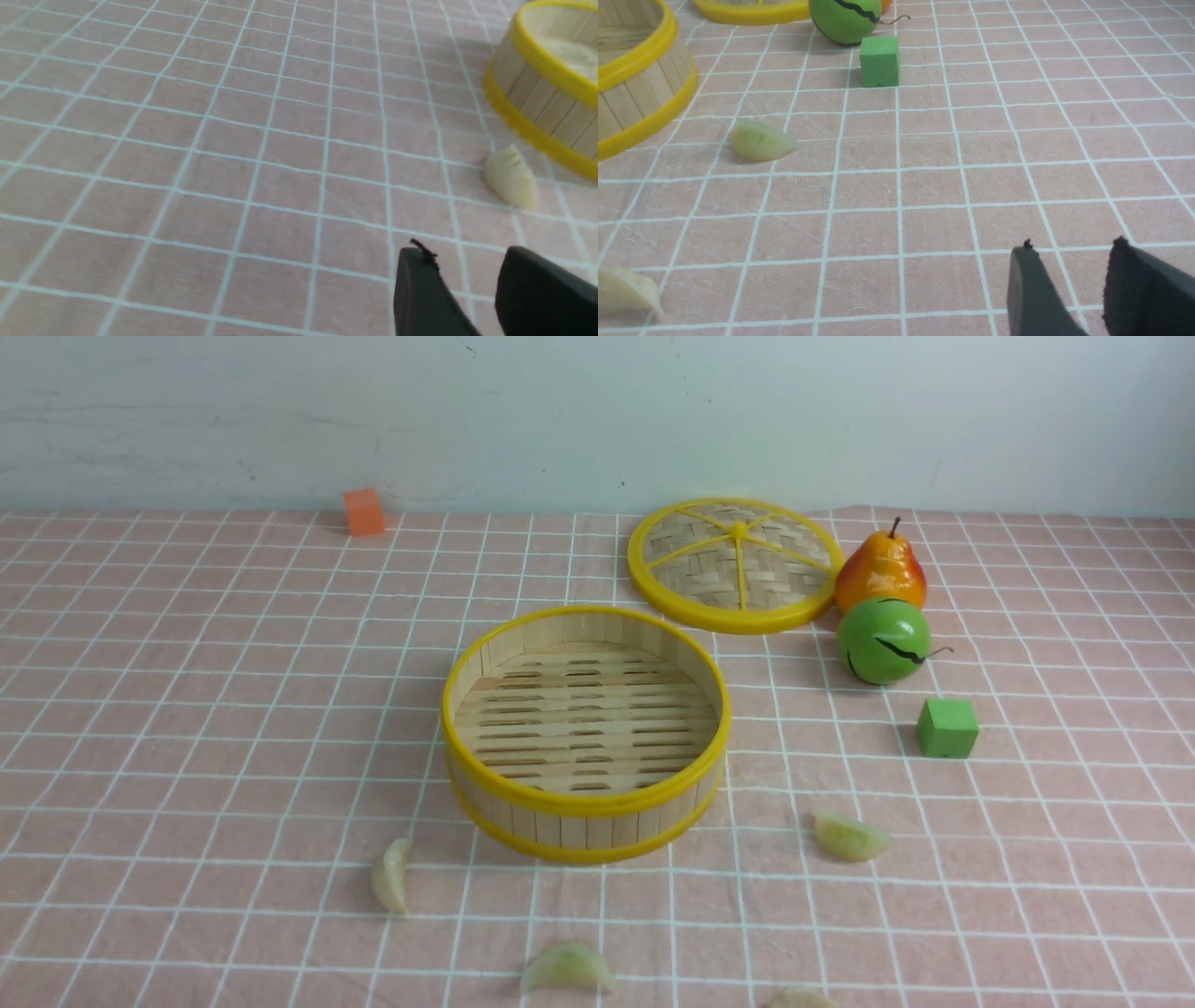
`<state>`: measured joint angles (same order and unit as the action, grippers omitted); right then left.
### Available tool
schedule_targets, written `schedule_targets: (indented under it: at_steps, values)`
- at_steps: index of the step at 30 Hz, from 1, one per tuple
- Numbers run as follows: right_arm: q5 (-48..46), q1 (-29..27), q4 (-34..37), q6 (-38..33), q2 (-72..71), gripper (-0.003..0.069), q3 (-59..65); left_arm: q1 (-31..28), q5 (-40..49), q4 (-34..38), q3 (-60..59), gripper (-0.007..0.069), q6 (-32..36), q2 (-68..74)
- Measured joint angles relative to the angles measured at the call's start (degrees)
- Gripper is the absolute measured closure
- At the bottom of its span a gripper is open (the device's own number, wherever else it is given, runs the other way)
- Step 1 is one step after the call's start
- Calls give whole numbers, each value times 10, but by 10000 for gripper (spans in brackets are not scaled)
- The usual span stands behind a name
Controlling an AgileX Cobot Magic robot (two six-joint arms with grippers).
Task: Put the dumplings into the steamer on the table with the pink tablecloth.
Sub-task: 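Reach for and grasp a dumpling on the table with the left gripper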
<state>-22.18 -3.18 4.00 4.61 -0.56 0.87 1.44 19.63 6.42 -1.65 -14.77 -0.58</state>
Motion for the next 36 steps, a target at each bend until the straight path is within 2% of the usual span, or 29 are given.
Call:
schedule_targets:
  at_steps: [1, 2, 4, 6, 7, 9, 13, 16, 18, 21, 23, 25, 29, 31, 33, 36]
  values:
    - [0, 0, 7, 5, 0, 420, 0, 0, -3, 18, 0, 387, -21, 0]
    - [0, 0, 54, 41, 0, 420, 0, 0, -15, 123, 0, 387, -93, 0]
    - [-4, 0, 148, 104, 0, 420, 0, 0, -24, 250, 0, 387, -189, 0]
    - [-9, 0, 237, 154, 0, 420, 1, 0, -28, 313, 0, 386, -242, 0]
    - [-11, 0, 297, 192, 0, 420, 3, 0, -33, 371, 0, 386, -274, 0]
    - [-14, 0, 367, 231, 0, 420, 5, 0, -38, 403, 0, 386, -286, 0]
    - [-11, 0, 401, 239, 0, 420, 5, 0, -47, 419, 0, 386, -284, 0]
    - [-1, 0, 402, 236, 0, 420, 5, 0, -44, 421, 0, 386, -267, 0]
    - [-1, 0, 402, 215, 0, 420, 5, 0, -39, 421, 1, 386, -225, 0]
    - [-5, 0, 404, 158, 0, 420, 1, 0, -17, 413, 32, 389, -118, 0]
    - [-16, 0, 404, 104, 0, 427, -24, 0, 2, 407, 82, 415, -61, 6]
    - [-17, 0, 399, 79, 1, 441, -42, 0, 17, 390, 121, 449, -36, 31]
    - [-25, 0, 349, -24, 82, 617, -145, 0, 135, 261, 264, 628, 8, 198]
    - [-51, 0, 323, -71, 150, 670, -202, 0, 210, 195, 334, 638, 29, 286]
    - [-81, 0, 306, -111, 210, 678, -252, 0, 266, 150, 388, 638, 47, 355]
    - [-175, 2, 293, -211, 319, 678, -346, 9, 371, 89, 469, 638, 75, 472]
